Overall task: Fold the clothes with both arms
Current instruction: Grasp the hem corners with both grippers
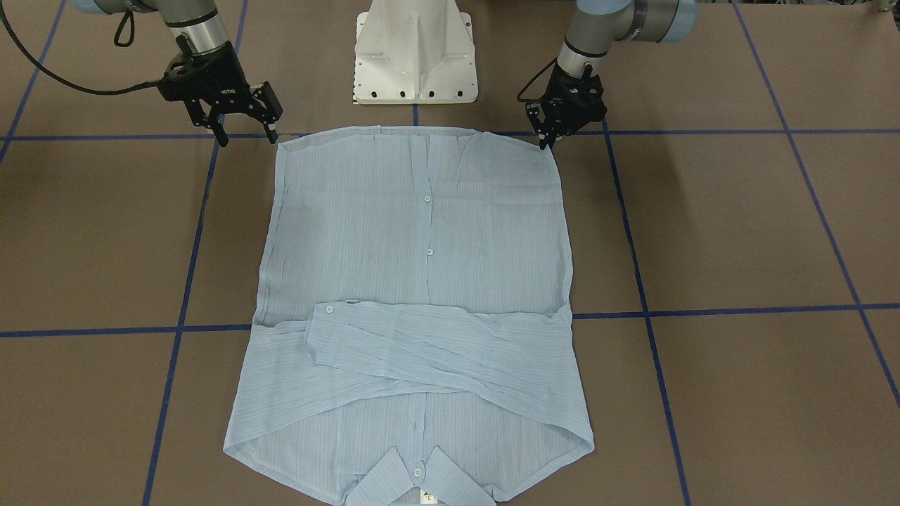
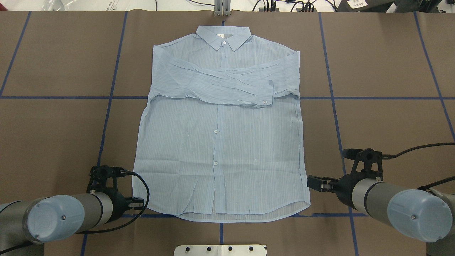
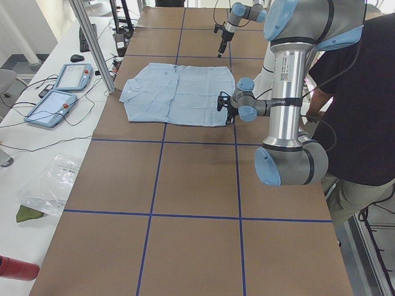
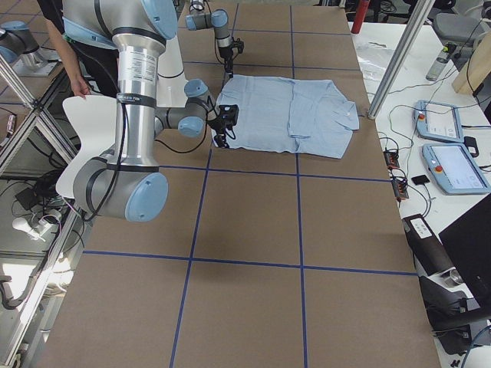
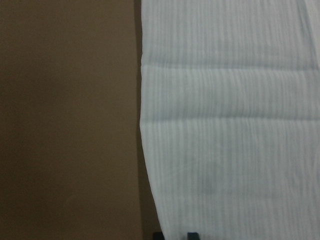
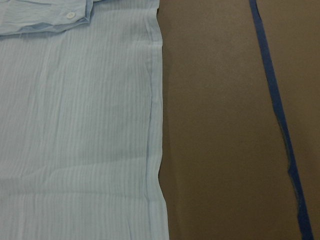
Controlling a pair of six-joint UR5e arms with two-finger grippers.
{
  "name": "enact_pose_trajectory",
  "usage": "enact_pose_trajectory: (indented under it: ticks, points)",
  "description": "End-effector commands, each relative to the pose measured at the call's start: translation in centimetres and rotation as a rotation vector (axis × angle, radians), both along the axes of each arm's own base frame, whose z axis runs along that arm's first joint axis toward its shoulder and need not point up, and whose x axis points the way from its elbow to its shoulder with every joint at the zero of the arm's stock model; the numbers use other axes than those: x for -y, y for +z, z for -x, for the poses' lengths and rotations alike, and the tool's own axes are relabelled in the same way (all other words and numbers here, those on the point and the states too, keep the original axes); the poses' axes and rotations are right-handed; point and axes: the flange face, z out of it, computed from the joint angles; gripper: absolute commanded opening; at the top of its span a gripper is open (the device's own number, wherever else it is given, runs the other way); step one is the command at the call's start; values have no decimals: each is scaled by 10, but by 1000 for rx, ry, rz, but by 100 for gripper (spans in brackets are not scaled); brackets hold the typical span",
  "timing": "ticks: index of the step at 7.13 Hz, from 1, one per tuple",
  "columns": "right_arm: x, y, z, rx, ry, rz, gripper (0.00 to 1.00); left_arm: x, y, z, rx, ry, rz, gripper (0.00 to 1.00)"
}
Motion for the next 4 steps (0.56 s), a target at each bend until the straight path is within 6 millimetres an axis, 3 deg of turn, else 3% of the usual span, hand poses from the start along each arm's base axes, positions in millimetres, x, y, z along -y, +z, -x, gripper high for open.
enact_pose_trajectory:
  ticks: [1, 3, 4]
  points:
    - [-3, -1, 1, 14, 3, 9, 100, 0, -4, -1, -10, -2, -3, 0]
    - [-8, 0, 4, 31, 22, 50, 99, 1, -9, 0, -24, -6, -7, 0]
    - [-13, 6, 11, 33, 46, 80, 83, 1, -10, 0, -26, -7, -10, 0]
